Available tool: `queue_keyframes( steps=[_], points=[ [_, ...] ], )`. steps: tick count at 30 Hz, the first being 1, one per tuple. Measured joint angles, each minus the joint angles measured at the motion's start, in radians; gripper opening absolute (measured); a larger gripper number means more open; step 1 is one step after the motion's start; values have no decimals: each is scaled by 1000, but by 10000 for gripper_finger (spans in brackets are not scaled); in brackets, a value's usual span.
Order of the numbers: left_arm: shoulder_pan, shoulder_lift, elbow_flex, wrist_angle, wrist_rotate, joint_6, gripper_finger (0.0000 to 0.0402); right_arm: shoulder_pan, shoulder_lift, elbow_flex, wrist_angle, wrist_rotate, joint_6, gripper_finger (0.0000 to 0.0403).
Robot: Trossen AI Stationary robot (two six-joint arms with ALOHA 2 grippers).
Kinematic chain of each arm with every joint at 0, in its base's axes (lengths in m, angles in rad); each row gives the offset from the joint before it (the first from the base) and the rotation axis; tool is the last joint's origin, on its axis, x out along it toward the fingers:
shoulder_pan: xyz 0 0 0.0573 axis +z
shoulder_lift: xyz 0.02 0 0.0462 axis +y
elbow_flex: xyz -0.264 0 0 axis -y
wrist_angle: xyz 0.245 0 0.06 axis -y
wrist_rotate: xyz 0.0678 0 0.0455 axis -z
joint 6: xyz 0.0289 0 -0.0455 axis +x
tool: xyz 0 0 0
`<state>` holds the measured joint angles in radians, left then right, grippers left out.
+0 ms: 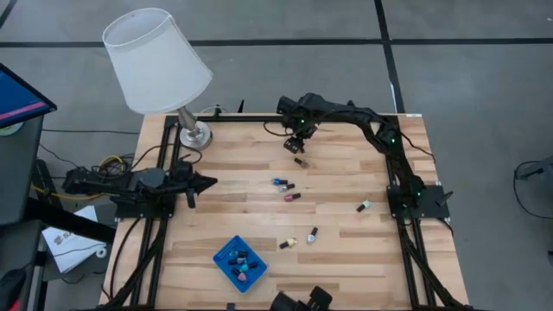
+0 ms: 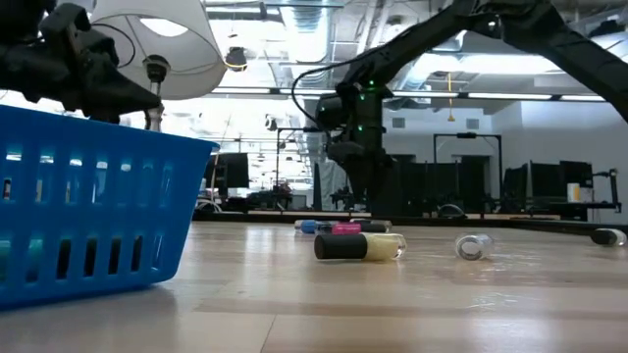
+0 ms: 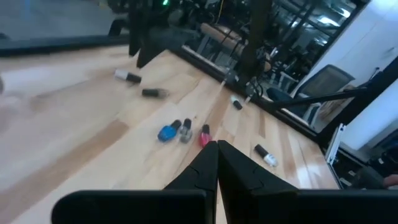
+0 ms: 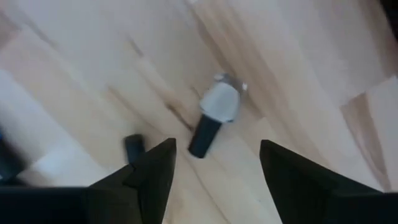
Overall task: Pick & Place Nail Polish
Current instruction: Put the top left white nail polish bottle in the blue bin
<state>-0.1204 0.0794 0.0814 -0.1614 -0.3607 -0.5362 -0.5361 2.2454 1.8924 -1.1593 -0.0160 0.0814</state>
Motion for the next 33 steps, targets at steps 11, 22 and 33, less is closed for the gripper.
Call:
queue_keyframes(
  steps=[11,22,33],
  points=[
    [0,9,-11,19,-6,28,1,-10,1,-112,145,-6,1,207],
    [1,32,-11,22,-11,31,1,-6,-6,-197,199,-2,-4,168],
    [1,82,-13,32,-14,31,1,10,-16,-196,199,0,-10,44]
  ],
)
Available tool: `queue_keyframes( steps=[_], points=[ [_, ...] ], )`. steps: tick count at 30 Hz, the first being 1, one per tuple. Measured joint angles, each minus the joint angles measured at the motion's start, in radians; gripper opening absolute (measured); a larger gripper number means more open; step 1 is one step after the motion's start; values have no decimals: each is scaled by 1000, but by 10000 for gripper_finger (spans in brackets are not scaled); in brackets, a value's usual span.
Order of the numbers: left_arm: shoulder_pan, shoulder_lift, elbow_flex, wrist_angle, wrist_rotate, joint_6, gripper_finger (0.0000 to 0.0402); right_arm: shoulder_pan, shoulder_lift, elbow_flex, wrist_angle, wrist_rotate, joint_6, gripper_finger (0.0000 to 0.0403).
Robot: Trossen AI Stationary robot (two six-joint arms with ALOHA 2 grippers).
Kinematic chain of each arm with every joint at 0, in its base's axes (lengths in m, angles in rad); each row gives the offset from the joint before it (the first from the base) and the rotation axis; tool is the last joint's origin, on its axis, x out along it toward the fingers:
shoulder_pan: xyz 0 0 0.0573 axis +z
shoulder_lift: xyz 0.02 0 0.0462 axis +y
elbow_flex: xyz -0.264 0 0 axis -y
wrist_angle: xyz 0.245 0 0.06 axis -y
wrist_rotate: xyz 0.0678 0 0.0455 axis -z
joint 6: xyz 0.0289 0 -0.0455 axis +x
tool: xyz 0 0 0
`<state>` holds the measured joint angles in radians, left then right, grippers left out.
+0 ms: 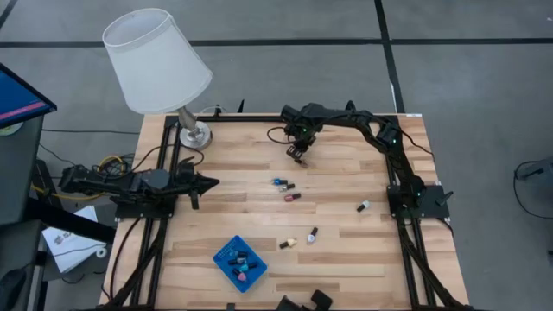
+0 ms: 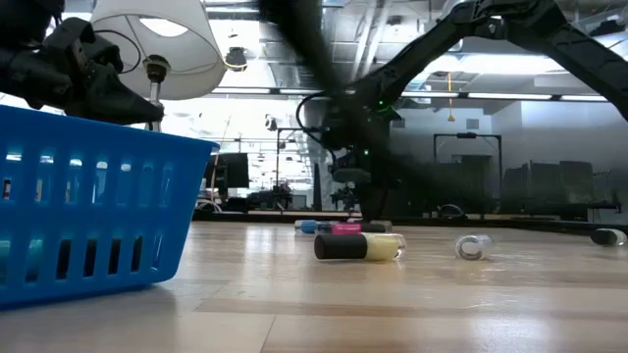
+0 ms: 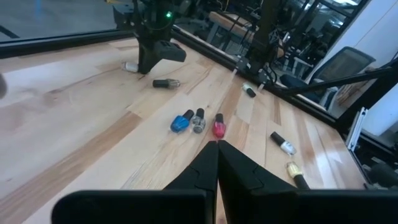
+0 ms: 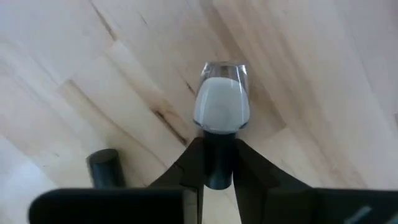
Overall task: Pick & Place Nail Polish
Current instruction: Put the top left white nail polish bottle in the blue bin
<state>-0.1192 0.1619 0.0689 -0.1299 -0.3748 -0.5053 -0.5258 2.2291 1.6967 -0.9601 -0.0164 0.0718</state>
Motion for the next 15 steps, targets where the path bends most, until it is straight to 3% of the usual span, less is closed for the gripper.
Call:
queue_keyframes(
  steps=[8,15],
  points=[
    [0,12,0,9,0,0,1,44,-122,19,10,1,6,44],
    [0,15,0,21,1,0,1,209,-237,21,72,-1,45,44]
  ],
)
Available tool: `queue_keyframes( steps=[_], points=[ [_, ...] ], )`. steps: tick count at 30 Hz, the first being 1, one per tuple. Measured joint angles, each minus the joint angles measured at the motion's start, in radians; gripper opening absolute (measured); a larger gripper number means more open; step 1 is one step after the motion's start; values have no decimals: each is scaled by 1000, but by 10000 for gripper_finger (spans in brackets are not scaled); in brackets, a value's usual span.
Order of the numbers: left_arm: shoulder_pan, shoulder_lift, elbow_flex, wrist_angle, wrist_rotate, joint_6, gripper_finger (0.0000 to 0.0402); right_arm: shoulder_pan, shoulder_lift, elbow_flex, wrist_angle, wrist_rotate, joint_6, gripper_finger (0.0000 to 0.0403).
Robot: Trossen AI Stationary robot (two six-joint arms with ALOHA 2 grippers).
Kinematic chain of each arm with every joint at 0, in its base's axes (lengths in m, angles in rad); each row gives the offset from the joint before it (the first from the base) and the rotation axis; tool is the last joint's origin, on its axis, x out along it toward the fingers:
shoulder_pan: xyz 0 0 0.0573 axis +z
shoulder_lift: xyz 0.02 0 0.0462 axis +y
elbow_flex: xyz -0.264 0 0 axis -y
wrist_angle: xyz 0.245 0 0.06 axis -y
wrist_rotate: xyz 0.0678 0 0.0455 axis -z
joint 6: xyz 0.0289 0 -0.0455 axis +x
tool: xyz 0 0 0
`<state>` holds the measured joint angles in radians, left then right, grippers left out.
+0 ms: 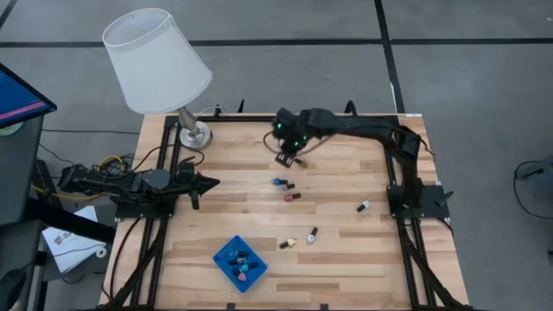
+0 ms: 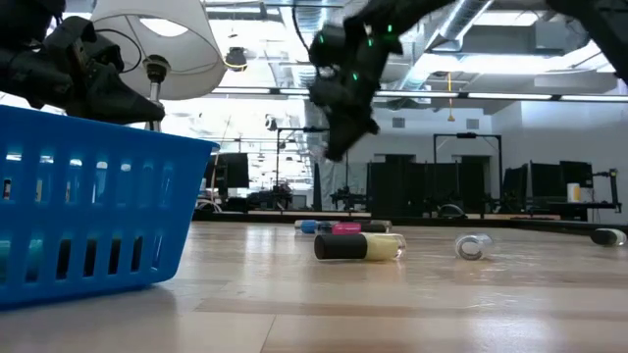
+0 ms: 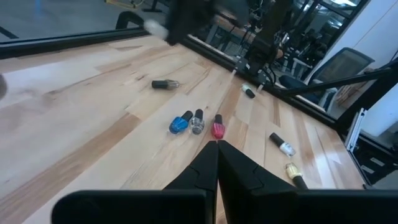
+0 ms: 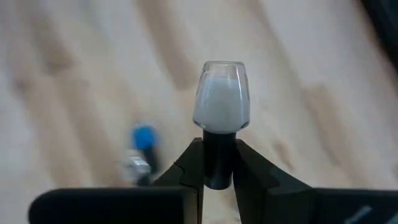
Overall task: Pick & Place Nail Polish
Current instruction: Put the top left white nail polish bottle in the blue bin
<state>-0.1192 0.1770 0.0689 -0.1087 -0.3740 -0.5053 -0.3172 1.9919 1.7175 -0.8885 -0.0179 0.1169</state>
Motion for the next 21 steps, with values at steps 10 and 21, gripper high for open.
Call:
queue_keyframes(
  steps=[10,21],
  points=[
    [0,1,0,4,2,0,1,288,64,-2,311,-4,-7,44],
    [0,26,0,21,3,0,1,437,246,167,431,-19,-184,44]
  ],
)
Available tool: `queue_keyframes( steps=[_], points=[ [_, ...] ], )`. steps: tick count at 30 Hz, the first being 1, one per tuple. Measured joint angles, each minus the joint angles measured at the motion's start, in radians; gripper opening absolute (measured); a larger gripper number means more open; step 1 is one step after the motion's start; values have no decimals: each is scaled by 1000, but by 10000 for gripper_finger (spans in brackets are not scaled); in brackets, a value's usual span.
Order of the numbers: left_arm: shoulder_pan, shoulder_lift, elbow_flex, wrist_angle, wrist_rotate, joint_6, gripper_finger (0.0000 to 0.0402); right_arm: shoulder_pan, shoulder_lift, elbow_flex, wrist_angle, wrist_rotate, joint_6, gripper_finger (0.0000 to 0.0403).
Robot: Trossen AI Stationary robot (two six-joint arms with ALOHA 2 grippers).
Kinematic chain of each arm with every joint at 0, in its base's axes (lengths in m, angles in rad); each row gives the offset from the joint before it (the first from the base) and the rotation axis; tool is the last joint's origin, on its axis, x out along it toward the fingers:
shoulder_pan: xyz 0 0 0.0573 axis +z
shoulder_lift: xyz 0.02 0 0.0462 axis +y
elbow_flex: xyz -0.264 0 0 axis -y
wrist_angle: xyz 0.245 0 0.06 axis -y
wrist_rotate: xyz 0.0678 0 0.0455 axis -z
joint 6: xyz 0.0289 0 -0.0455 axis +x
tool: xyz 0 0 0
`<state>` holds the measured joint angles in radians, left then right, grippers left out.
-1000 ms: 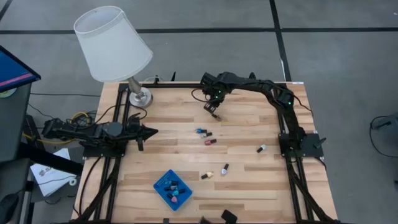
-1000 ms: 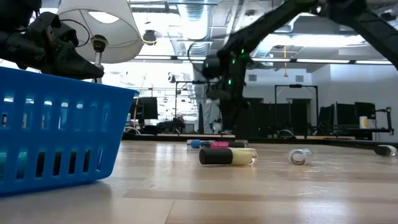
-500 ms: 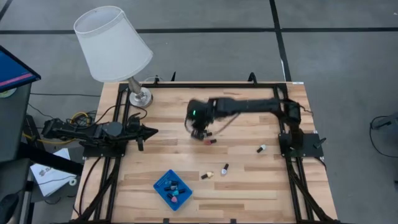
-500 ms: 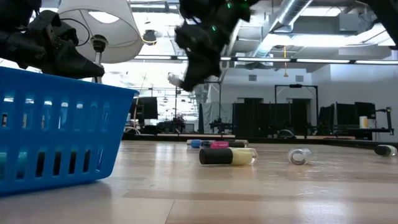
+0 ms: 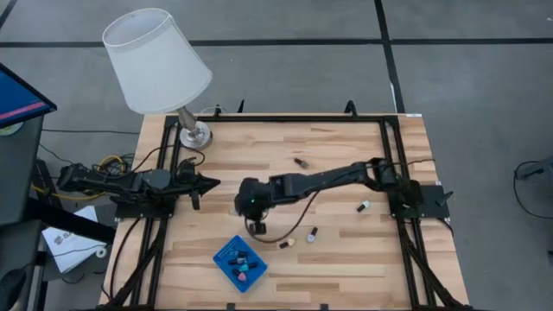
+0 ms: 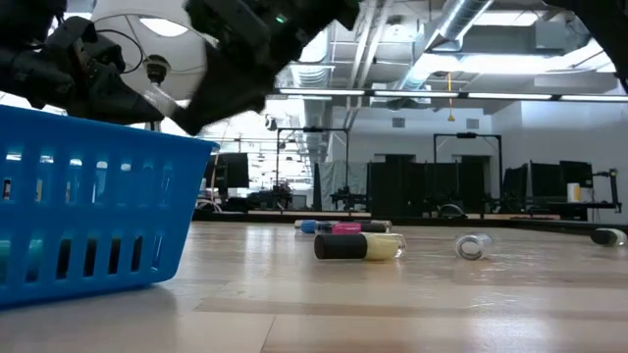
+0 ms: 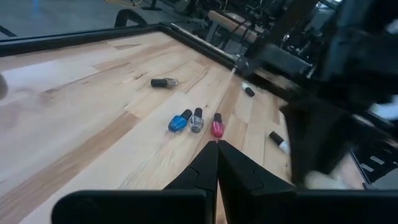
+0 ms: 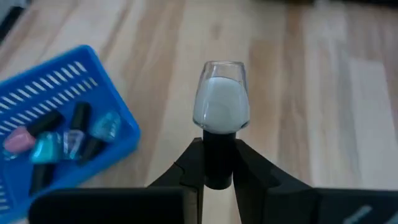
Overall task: Pick & Place Nail Polish
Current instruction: Put the top left white nail polish bottle in the blue bin
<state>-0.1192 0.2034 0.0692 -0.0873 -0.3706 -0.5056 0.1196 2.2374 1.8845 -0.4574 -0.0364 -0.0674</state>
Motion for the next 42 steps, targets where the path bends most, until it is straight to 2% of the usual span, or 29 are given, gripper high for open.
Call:
queue_keyframes(
  steps=[8,12,15,17,28,42],
  points=[
    [0,20,0,1,1,0,1,85,118,153,-20,-81,-90,44],
    [0,11,-3,7,1,0,1,128,127,166,-28,-121,-101,44],
    [1,-4,-41,100,1,0,1,149,126,170,-1,-120,-100,44],
    [2,-22,-62,156,4,0,1,156,126,170,7,-108,-84,45],
    [2,-201,-62,154,4,0,1,147,167,171,44,-104,112,61],
    [3,-203,-62,151,4,0,1,127,172,168,20,-93,174,92]
  ],
)
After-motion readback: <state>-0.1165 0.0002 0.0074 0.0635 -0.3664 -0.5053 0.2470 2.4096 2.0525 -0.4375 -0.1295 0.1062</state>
